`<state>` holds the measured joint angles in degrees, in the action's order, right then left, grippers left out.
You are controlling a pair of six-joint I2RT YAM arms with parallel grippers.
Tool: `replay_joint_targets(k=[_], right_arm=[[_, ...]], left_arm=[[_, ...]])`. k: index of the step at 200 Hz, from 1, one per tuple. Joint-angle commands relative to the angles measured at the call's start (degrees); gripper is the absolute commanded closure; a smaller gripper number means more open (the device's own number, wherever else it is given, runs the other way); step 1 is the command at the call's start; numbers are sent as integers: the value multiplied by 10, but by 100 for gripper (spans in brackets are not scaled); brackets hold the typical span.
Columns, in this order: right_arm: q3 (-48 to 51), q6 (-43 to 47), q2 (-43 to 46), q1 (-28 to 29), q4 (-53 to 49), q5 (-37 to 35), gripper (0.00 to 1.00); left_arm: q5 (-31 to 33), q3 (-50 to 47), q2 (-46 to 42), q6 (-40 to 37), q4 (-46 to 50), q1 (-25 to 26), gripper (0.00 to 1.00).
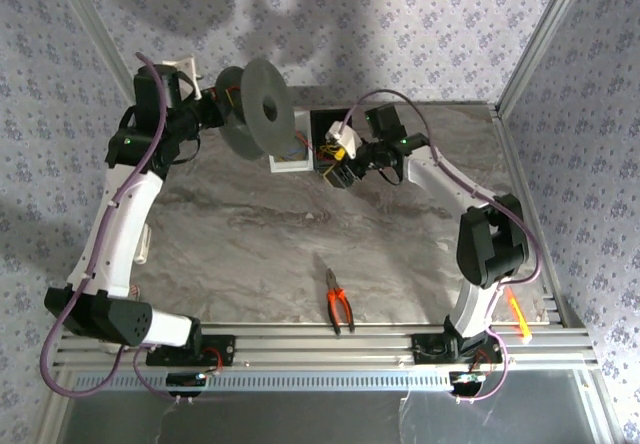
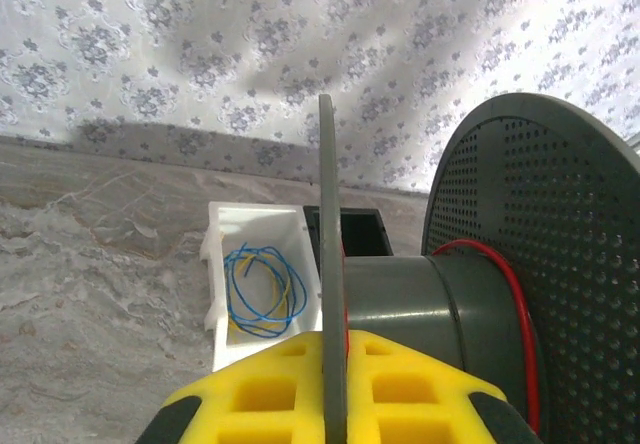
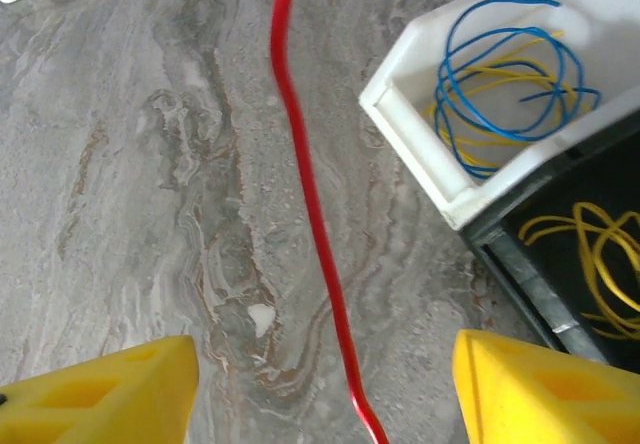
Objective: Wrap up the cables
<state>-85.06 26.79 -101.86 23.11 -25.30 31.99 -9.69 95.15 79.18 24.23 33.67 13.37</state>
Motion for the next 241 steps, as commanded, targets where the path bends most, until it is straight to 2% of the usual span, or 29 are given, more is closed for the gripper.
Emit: replay_joint_targets(k=[1,31,74,92,120,165,210,241], right_arm=[[9,1,30,-29,-21,17,27],[11,-4,58,-72,-19,30,24],[21,27,85,-104,-39,15,23],[47,69,97,-110,-32,6,23],[119,107,126,-110,49,-30,23],[162,134,152,-107,99,-63,24],[281,164,222,-108,224,-133,22],[298,184,235,-121,227,-137,21]], left_arm=[[-10,29,-20,-11,-29,10,100],[-29,29,-19,-18,-19,15,100],[-116,61,-2,-47,9,16,100],[-146,81,5,-57,28,16,100],[-178,106,7,-67,44,16,100],[-220,154,21,-74,48,25,100],[-242,193,25,-77,79,37,100],[-259,204,23,-75,86,40,100]])
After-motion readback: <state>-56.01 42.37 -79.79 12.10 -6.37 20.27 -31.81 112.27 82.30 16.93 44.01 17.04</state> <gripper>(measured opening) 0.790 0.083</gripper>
